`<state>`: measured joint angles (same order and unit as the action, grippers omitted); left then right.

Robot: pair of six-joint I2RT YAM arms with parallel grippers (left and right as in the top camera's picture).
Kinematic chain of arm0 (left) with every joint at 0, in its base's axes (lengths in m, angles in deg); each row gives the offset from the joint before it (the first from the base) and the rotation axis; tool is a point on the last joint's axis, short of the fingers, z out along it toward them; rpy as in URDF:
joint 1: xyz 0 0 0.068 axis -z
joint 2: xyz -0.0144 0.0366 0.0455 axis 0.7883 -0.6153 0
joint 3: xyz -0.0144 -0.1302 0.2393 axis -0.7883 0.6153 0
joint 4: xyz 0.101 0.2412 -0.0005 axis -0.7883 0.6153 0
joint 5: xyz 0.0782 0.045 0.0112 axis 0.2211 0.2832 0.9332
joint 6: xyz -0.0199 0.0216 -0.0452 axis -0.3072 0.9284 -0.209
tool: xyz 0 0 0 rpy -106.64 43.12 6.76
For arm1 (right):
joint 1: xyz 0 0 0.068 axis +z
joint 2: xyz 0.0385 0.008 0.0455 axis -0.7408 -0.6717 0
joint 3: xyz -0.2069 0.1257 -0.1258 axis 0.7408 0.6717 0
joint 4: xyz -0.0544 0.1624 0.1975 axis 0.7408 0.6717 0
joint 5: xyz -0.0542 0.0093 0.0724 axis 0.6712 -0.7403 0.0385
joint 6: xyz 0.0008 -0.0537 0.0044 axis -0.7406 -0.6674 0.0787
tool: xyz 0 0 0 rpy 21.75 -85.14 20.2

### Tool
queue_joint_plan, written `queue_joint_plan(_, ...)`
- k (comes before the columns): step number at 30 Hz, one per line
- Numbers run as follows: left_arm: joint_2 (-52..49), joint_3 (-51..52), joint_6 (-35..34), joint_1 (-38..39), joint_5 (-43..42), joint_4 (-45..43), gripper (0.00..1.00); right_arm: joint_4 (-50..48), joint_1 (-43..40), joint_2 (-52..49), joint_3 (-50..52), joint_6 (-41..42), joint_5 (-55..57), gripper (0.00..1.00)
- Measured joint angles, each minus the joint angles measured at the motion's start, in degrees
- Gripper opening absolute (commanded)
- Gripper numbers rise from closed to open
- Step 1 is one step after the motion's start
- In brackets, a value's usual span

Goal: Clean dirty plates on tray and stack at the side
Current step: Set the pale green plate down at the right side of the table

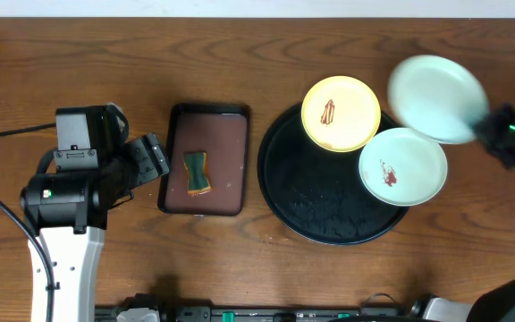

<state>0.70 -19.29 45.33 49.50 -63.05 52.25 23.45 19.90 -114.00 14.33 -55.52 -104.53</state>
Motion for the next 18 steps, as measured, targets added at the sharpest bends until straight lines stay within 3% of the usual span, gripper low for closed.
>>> queue_joint_plan(4, 0.0, 0.0, 0.0, 0.0, 0.0, 0.0, 0.83, 0.0, -11.0, -4.8, 0.0, 0.2, 2.2, 0.01)
queue_joint_plan(13, 0.0, 0.0, 0.0, 0.0, 0.0, 0.0, 0.82, -0.1, -17.0, -19.7, 0.0, -0.5, 14.7, 0.03)
queue_joint_plan(14, 0.0, 0.0, 0.0, 0.0, 0.0, 0.0, 0.82, -0.3, -17.0, -20.7, 0.1, -0.9, 15.1, 0.18)
queue_joint_plan(15, 0.0, 0.0, 0.0, 0.0, 0.0, 0.0, 0.83, -0.7, -17.0, -20.9, 0.2, -1.4, 15.1, 0.49)
queue_joint_plan(18, 0.0, 0.0, 0.0, 0.0, 0.0, 0.0, 0.82, -3.3, -17.0, -20.8, 0.2, -3.8, 11.9, 0.79)
